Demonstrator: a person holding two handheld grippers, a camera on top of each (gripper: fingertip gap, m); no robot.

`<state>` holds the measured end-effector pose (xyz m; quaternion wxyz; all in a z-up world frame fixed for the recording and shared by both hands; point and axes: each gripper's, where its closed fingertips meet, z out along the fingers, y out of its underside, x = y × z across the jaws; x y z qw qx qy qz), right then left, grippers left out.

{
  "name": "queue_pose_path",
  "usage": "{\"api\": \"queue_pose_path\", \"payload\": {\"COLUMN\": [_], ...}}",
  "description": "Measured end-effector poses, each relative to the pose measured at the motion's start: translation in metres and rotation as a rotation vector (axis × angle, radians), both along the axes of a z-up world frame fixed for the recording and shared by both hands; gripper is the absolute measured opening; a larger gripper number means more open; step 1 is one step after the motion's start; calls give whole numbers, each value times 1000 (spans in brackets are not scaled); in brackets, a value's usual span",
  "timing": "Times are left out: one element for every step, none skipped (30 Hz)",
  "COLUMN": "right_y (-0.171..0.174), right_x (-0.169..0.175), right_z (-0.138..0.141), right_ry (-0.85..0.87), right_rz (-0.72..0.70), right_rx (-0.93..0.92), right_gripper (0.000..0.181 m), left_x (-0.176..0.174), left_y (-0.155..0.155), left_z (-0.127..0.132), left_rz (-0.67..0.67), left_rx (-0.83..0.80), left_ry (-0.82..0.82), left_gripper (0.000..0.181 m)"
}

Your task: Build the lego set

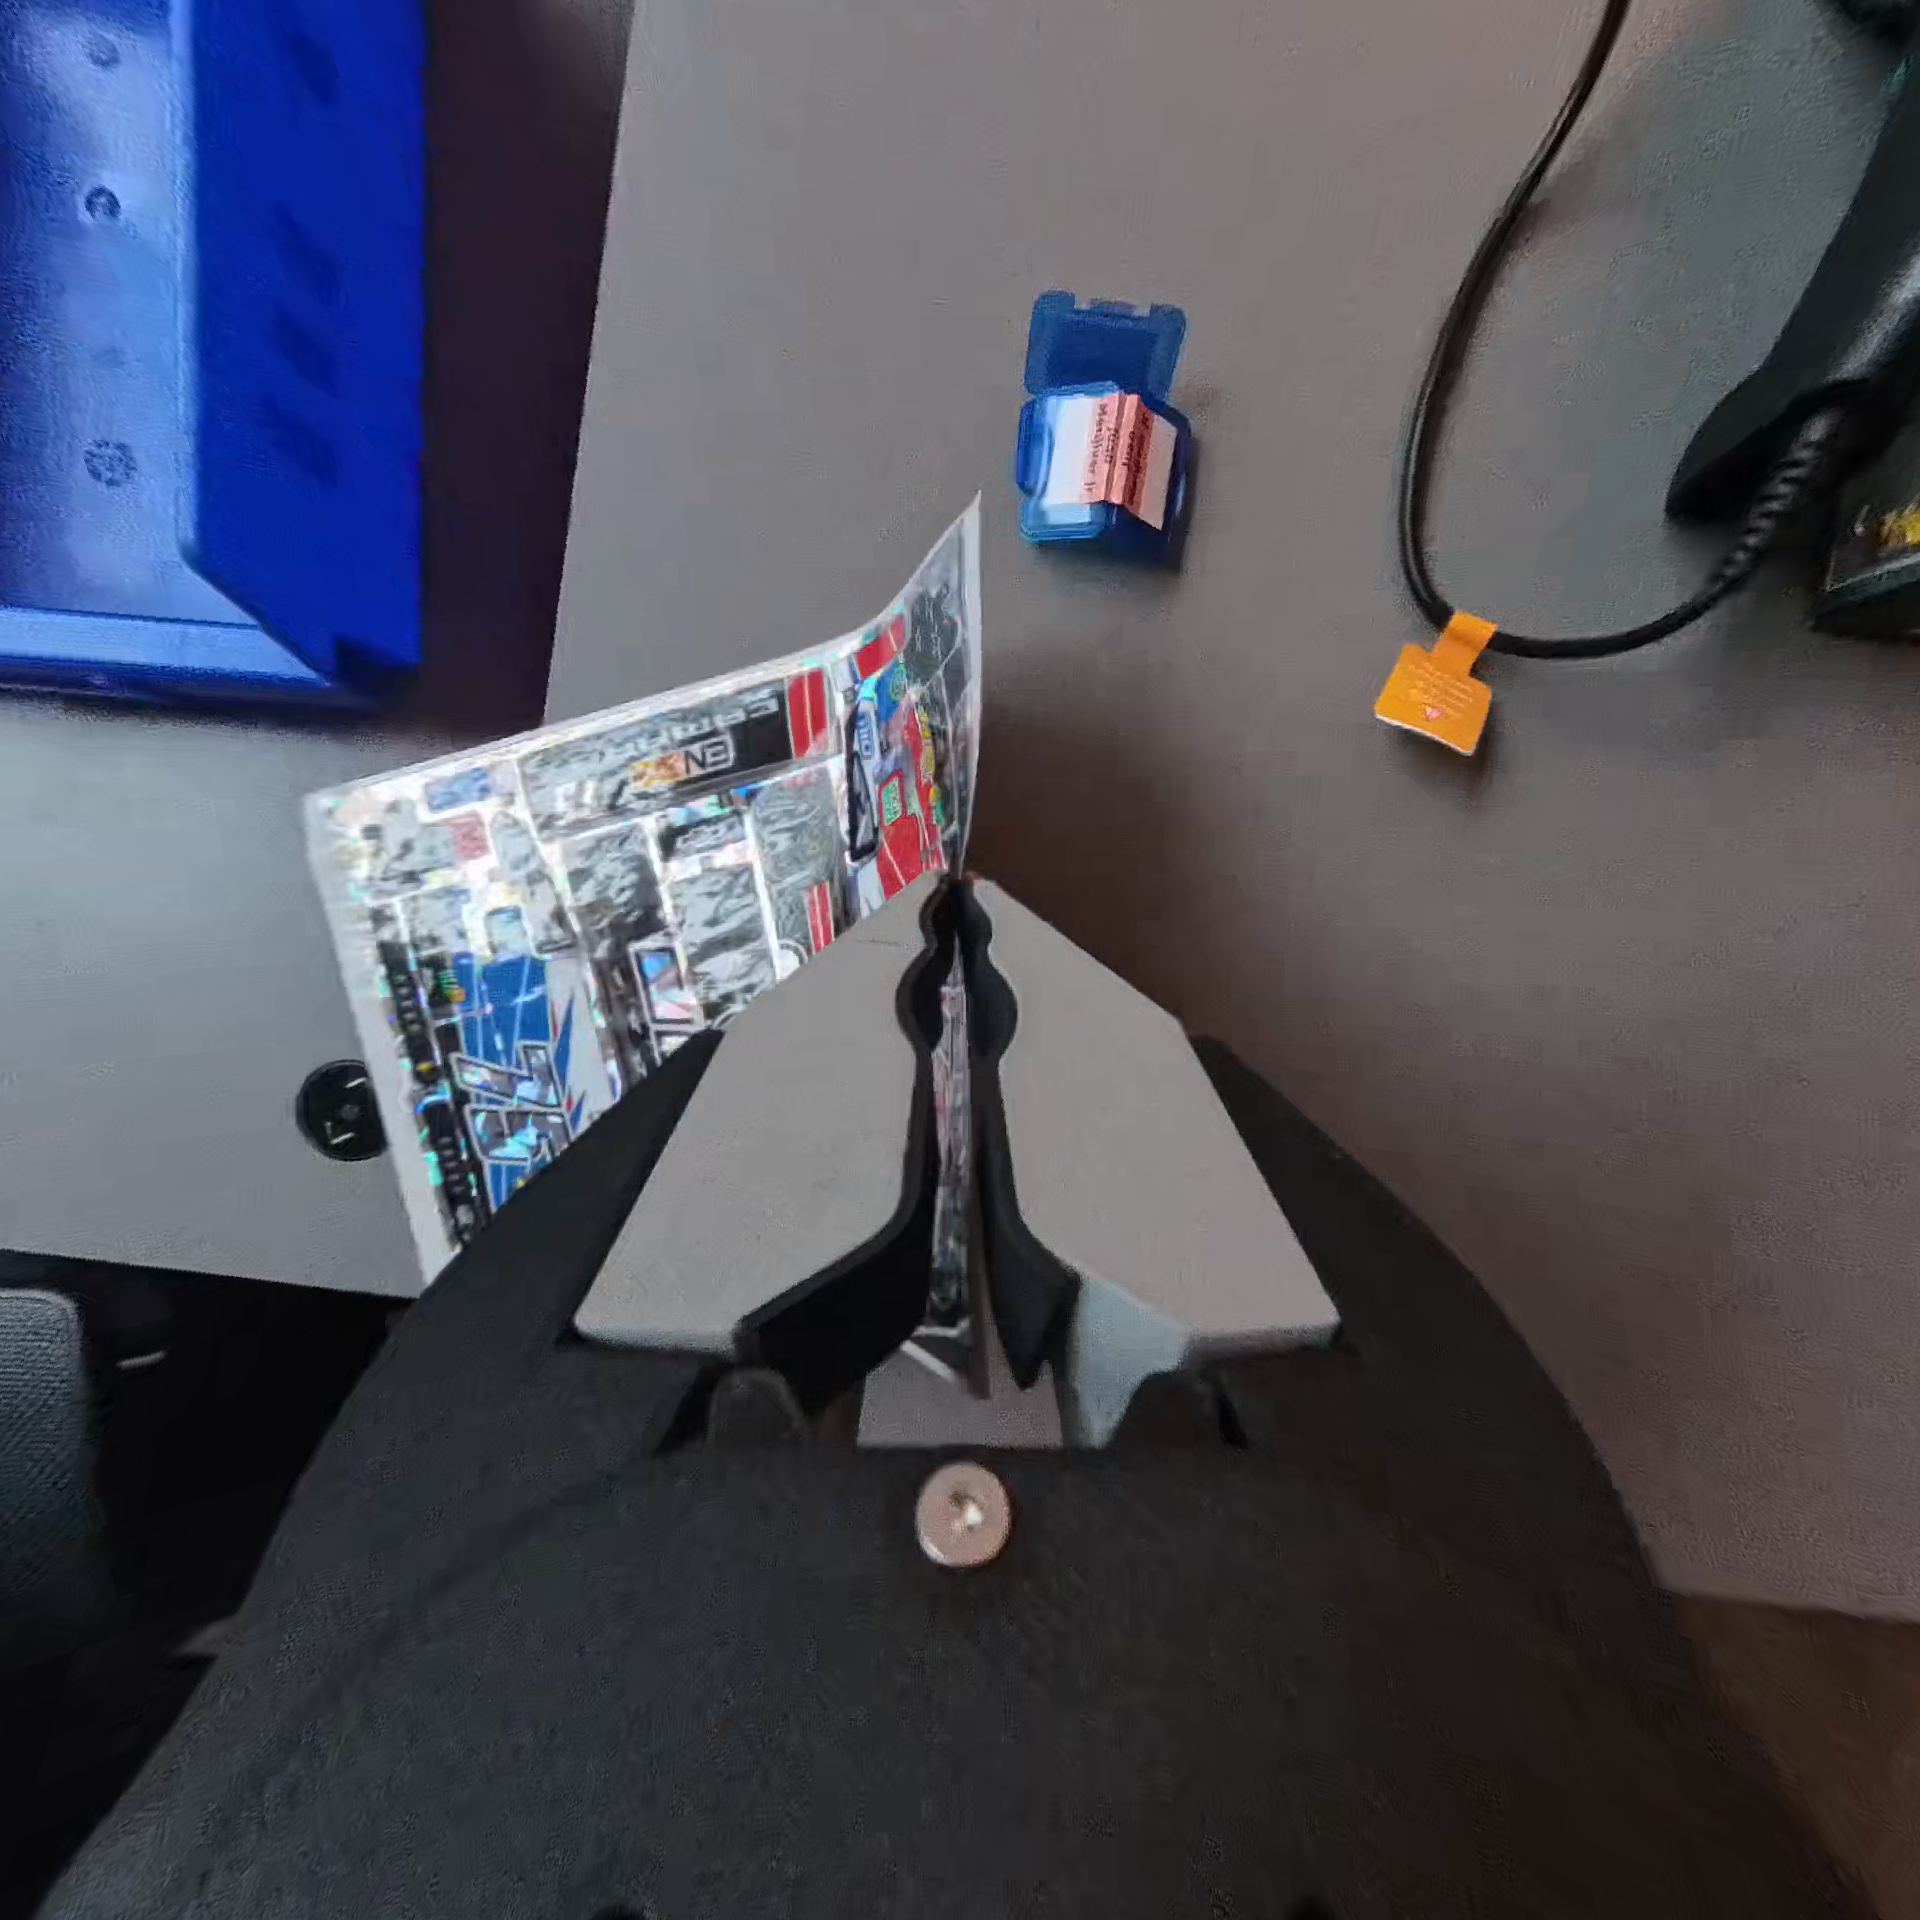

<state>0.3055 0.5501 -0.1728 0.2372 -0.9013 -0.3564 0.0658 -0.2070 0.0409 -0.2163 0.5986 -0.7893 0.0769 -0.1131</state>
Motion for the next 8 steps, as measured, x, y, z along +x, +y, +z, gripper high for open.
{"api": "queue_pose_path", "payload": {"right_y": [2,5,8,12,18,26,31,35], "right_x": [-4,-6,-4,0,6,14,17,17], "right_z": [-8,-17,-26,-35,-43,-48,-51,-51], "right_ry": [-7,-41,-104,-185,-280,-379,-448,-486], "right_rz": [26,44,69,101,121,126,138,137], "right_rx": [19,37,64,100,144,193,223,252], "right_gripper": [0,0,0,0,0,2,12,17], "left_x": [0,1,1,1,1,1,1,1], "left_y": [0,1,1,1,1,0,0,1], "left_z": [0,0,0,0,0,0,0,0], "left_rz": [5,9,12,14,15,16,16,16], "left_rx": [0,1,1,0,-1,-2,-4,-6], "left_ry": [0,0,0,-2,-3,-4,-4,-4], "left_gripper": [30,29,29,29,29,29,30,30]}}
